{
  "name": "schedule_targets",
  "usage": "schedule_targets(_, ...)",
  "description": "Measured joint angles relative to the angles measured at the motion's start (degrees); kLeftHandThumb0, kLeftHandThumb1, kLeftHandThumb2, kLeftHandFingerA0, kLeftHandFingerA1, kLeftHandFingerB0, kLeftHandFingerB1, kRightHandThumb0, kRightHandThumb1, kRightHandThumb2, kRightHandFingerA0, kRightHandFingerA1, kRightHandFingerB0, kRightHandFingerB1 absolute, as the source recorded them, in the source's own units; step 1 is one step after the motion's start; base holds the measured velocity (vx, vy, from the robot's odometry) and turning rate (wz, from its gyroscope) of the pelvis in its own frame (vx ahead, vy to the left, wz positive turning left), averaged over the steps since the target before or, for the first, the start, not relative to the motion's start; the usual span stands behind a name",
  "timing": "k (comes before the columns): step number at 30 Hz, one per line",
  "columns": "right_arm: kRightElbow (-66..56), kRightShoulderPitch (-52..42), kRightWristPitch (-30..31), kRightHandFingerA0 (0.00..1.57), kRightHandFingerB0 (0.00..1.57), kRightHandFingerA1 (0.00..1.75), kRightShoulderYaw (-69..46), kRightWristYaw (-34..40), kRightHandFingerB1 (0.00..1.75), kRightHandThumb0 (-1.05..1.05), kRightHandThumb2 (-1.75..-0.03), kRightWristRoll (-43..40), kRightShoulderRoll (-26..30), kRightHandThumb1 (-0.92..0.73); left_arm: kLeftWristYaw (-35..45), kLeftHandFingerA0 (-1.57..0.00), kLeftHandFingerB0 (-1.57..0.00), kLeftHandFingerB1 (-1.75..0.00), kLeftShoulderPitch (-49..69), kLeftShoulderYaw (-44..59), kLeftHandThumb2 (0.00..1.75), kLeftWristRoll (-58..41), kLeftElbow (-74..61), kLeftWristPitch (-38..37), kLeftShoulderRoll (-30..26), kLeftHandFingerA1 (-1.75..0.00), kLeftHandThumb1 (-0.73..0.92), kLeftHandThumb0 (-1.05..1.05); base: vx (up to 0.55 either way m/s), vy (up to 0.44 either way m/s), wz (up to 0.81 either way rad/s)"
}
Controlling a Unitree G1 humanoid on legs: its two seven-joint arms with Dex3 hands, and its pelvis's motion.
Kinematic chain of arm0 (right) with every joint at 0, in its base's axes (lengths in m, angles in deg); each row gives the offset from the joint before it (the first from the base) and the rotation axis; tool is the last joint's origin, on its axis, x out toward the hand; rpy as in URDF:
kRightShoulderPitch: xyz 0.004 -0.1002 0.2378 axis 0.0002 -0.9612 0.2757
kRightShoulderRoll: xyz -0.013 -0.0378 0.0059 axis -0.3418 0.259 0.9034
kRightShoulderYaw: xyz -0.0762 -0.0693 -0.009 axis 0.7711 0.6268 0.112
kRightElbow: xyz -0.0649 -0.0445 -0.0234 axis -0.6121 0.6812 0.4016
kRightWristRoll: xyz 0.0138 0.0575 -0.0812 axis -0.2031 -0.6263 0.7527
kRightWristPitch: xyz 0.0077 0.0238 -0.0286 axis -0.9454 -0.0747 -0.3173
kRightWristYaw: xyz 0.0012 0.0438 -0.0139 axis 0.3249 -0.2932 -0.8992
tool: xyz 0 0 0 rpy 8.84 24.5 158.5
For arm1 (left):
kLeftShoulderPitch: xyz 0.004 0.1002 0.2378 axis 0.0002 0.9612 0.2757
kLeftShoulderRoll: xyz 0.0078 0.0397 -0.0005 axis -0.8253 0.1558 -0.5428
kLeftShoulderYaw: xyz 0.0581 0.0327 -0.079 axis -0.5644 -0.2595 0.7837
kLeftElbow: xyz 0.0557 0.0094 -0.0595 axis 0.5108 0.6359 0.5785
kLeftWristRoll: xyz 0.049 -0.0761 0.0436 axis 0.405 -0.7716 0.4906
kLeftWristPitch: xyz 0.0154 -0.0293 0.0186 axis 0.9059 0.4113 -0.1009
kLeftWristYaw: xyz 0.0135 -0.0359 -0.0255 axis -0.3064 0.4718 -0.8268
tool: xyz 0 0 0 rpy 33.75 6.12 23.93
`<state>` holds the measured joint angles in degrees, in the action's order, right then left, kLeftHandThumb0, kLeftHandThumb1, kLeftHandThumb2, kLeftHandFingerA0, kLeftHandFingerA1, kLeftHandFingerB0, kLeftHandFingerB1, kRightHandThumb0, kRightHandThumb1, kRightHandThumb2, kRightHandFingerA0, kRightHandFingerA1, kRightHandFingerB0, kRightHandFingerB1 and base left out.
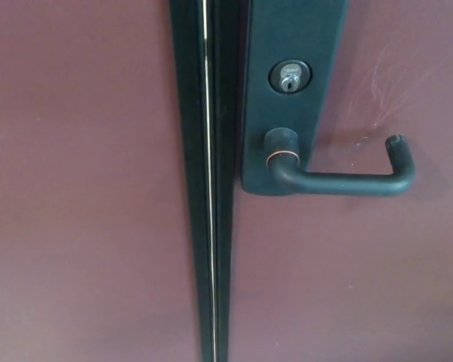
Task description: The robot walks towards the door handle and put its right hand on it and twist the handle
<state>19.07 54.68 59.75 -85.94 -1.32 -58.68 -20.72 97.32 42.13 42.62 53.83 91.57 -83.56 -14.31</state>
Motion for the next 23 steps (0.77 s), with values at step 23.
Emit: schedule_targets(23, 52.18, 11.56, -7.07, 0.45, 0.29, 0.38, 21.66, 23.94, 0.30, -0.71, -0.61, 7.17, -10.92, -0.67, 0.01, -0.40, -0.35, -0.37, -1.37, 0.07, 0.61, -0.01, -0.28, 0.02, 0.00, -0.41, 0.71, -0.11, 0.00, 0.000, 0.00)
